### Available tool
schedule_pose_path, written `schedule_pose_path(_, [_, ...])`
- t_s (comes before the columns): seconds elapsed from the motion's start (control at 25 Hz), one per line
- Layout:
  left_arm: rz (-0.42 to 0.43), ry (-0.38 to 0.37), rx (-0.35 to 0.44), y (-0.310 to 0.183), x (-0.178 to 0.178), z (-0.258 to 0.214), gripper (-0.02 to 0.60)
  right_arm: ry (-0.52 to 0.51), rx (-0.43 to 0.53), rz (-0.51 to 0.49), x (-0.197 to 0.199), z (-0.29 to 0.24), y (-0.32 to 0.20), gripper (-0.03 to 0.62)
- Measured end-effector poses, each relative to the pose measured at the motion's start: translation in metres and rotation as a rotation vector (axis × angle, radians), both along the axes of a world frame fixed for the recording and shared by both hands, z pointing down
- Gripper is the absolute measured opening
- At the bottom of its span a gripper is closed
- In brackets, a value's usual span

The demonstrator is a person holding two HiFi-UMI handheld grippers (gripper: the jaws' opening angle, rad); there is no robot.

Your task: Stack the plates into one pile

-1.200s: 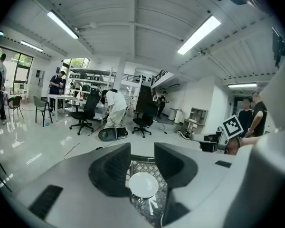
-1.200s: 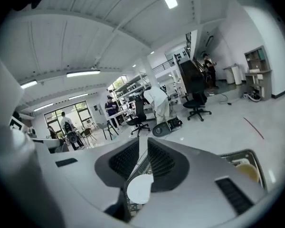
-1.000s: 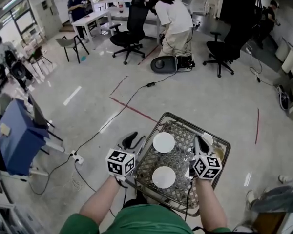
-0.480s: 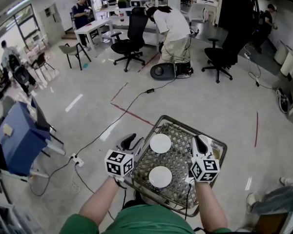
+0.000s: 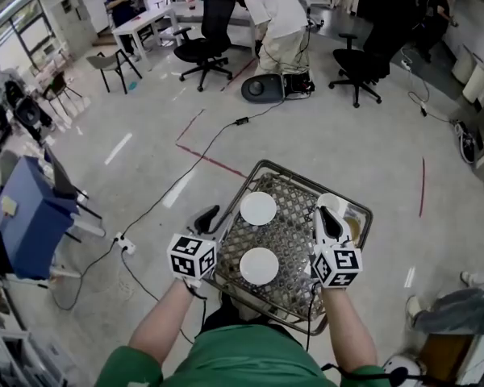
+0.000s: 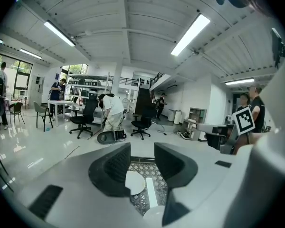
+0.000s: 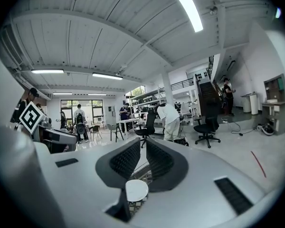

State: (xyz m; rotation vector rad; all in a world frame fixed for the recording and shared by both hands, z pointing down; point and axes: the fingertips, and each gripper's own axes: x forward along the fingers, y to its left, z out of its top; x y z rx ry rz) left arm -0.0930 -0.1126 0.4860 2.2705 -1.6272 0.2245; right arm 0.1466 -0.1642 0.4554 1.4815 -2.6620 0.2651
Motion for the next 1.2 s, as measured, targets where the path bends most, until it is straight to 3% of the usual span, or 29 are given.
schedule_pose_path(0.24, [0.048,-0.004,-0.12,0.009,0.018,0.063,0.166,0.013,-0.038,0.012,0.014,0.021,0.01,0.058])
schedule_pose_path(0.48, [0.166,-0.049,-0.347,0.033,0.033,0.176,0.147,0.045,-0.083,0.047,0.026,0.039,0.023,0.057])
schedule_pose_path(0.6, [0.266,-0.014,-0.497,0.048,0.046,0.234,0.149,0.056,-0.103,0.076,0.031,0.045,0.026,0.057])
schedule_pose_path(0.72, [0.313,0.021,-0.649,0.062,0.049,0.291,0.158,0.063,-0.129,0.116,0.041,0.054,0.031,0.057])
schedule_pose_path(0.84, [0.346,-0.015,-0.762,0.072,0.047,0.332,0.169,0.069,-0.157,0.171,0.056,0.062,0.038,0.057])
schedule_pose_path(0.96, [0.38,-0.068,-0.826,0.075,0.044,0.355,0.176,0.079,-0.185,0.222,0.067,0.072,0.043,0.053])
schedule_pose_path(1.2, [0.402,-0.019,-0.89,0.076,0.055,0.369,0.179,0.062,-0.237,0.292,0.078,0.091,0.052,0.051])
